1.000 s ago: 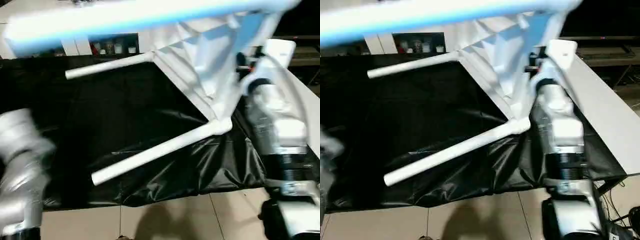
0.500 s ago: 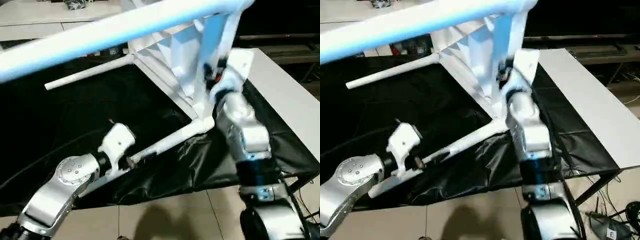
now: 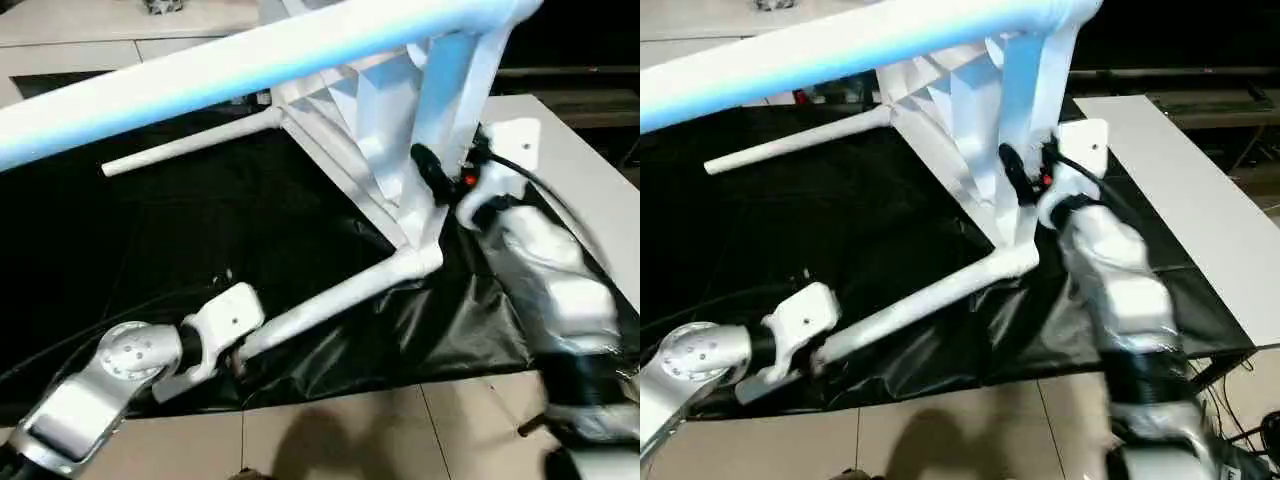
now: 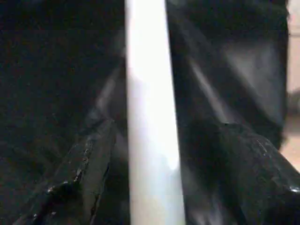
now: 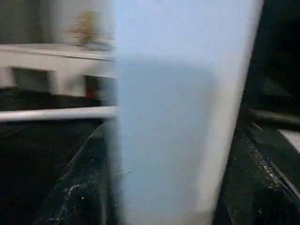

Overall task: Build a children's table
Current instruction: Flip table

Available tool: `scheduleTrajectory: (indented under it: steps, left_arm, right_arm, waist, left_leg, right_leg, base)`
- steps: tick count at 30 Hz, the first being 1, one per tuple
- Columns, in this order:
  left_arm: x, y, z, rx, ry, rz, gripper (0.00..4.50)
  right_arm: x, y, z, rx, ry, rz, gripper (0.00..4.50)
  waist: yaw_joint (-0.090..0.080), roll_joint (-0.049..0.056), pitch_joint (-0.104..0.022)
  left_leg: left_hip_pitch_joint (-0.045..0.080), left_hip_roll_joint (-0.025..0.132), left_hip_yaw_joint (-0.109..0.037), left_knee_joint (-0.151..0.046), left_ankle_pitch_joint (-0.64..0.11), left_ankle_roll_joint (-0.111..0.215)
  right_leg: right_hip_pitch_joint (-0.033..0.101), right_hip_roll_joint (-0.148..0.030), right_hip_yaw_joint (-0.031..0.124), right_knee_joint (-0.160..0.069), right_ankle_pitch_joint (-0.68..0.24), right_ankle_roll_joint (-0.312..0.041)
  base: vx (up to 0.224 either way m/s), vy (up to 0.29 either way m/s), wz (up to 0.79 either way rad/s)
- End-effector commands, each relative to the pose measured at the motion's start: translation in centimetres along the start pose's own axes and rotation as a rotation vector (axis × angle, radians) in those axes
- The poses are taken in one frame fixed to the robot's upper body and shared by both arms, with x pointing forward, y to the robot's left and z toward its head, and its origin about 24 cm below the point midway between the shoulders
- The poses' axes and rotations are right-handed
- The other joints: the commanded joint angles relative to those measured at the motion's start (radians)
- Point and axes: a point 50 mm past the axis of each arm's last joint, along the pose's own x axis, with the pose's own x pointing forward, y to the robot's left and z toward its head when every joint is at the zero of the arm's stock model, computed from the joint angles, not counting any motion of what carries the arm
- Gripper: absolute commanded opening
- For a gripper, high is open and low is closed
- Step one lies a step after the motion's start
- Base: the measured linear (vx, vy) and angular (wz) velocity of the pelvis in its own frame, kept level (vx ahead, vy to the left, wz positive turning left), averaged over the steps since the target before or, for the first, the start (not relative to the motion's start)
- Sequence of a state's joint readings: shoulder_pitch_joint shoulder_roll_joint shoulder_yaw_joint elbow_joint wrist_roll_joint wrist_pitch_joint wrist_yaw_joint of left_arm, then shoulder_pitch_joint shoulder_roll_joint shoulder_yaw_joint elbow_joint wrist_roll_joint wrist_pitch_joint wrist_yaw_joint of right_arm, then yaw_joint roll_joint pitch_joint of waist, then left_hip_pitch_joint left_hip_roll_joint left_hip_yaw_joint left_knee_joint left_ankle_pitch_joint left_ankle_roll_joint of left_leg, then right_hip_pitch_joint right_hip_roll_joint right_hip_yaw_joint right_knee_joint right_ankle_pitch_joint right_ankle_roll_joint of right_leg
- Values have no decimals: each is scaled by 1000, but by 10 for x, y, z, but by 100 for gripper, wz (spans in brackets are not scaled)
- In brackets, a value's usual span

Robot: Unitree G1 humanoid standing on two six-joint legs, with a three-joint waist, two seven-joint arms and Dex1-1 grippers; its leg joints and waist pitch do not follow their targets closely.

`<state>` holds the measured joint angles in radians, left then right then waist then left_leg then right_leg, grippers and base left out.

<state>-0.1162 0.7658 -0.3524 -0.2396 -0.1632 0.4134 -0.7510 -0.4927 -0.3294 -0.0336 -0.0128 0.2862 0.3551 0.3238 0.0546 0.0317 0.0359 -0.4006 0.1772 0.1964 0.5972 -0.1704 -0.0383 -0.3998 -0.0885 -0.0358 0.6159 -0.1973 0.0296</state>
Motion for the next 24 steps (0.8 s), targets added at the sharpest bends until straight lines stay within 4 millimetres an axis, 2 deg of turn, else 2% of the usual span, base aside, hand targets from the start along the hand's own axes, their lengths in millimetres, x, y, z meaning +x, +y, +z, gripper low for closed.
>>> scheduleTrajectory:
  steps: [1, 2, 4, 5, 6, 9, 13, 18, 24]
  left_arm:
    - [-1, -1, -2, 8, 17, -18, 385]
    - [-3, 7, -7, 46, 52, 26, 385]
    - [-5, 19, -11, 108, 89, 89, 385]
    - [-5, 21, -12, 114, 94, 95, 385]
    - [-6, 25, -13, 141, 110, 116, 385]
    - [-10, 37, -17, 201, 145, 180, 385]
    - [-18, 51, -20, 255, 179, 236, 385]
    - [-24, 63, -23, 278, 185, 296, 385]
    - [-31, 60, -41, 289, 236, 277, 385]
  right_arm:
    - [-4, 1, 9, -10, -44, 48, 297]
    - [-15, -3, 11, -47, -42, 101, 297]
    - [-27, -6, 13, -82, -40, 155, 297]
    - [-27, -6, 13, -83, -40, 160, 297]
    - [-30, -4, 13, -85, -38, 183, 297]
    - [-35, 0, 12, -91, -32, 235, 297]
    - [-42, 8, 10, -80, -23, 314, 297]
    - [-45, 13, 8, -75, -13, 376, 297]
    - [-47, 25, -2, -93, 25, 436, 297]
  waist:
    - [1, 7, -55]
    - [2, 11, -52]
    - [3, 10, -51]
    - [3, 7, -51]
    - [3, 10, -50]
    - [1, 11, -51]
    - [1, 6, -51]
    - [0, 5, -51]
    - [2, 3, -49]
  left_leg:
    - [38, 37, -20, -75, -246, -37]
    - [40, 38, -22, -78, -279, -43]
    - [45, 40, -22, -78, -313, -49]
    - [41, 38, -24, -79, -324, -50]
    - [41, 38, -25, -80, -328, -49]
    - [40, 41, -30, -82, -336, -51]
    - [41, 40, -30, -81, -350, -46]
    - [40, 41, -32, -82, -354, -44]
    - [39, 42, -31, -82, -355, -37]
  right_leg:
    - [32, -32, 30, -62, -115, -177]
    - [31, -32, 31, -69, -165, -169]
    - [28, -33, 33, -73, -199, -155]
    - [32, -34, 33, -75, -227, -143]
    - [30, -35, 33, -77, -239, -140]
    - [29, -36, 31, -77, -243, -145]
    - [28, -39, 32, -79, -270, -151]
    - [26, -41, 32, -78, -283, -156]
    - [23, -41, 32, -78, -282, -162]
  base:
    - [0, 0, 0]
    - [0, 0, 0]
    - [0, 0, 0]
    - [0, 0, 0]
    - [0, 0, 0]
    - [0, 0, 0]
    - [0, 0, 0]
    - [0, 0, 0]
    - [0, 0, 0]
